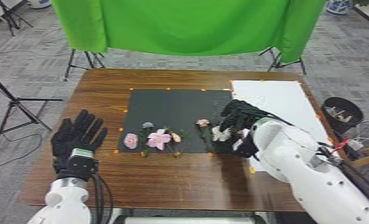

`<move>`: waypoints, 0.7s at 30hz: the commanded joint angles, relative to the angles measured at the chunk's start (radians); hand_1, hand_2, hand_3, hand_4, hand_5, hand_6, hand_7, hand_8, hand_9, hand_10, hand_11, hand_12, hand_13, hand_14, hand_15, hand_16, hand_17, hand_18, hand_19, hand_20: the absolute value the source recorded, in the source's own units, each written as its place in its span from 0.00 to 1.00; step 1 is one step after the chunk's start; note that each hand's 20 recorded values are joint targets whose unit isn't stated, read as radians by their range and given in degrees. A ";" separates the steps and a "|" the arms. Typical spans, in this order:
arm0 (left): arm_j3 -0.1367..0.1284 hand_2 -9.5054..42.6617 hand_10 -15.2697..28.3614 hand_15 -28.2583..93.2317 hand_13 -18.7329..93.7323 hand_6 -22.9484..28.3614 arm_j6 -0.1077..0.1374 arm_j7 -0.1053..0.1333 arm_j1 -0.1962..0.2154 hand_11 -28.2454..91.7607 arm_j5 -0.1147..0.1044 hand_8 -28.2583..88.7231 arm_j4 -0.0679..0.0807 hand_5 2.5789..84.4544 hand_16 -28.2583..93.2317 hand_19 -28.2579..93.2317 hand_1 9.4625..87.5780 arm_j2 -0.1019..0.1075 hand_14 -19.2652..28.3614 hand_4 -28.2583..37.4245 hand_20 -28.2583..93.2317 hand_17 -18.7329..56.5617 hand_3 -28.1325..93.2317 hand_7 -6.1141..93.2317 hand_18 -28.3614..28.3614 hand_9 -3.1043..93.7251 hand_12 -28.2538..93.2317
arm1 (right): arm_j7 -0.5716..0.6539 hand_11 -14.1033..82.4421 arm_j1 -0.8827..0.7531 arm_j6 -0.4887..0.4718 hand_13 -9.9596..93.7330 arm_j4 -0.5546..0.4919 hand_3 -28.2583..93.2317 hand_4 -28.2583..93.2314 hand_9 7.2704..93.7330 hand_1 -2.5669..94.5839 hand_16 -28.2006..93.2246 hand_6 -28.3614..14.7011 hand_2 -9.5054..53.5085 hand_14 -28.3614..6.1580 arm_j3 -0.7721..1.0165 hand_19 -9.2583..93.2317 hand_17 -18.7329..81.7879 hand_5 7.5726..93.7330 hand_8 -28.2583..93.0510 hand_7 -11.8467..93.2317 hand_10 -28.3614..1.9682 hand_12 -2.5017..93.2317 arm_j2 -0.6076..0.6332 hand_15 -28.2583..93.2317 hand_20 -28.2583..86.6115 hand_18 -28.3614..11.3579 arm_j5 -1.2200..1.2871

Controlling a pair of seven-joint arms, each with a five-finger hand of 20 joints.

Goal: Arrange flowers

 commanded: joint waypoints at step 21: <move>-0.167 0.47 0.66 0.42 0.31 0.62 -0.155 -0.018 0.088 0.36 0.232 0.18 0.023 0.44 0.16 0.49 0.20 0.029 0.65 0.00 0.29 0.17 0.81 0.14 0.73 0.28 0.29 | -0.489 0.19 -0.349 0.285 0.42 -0.060 0.89 0.01 0.38 0.22 0.38 0.56 0.25 0.39 0.567 0.45 0.35 0.40 0.15 0.21 0.46 0.14 0.006 0.31 0.39 0.25 0.695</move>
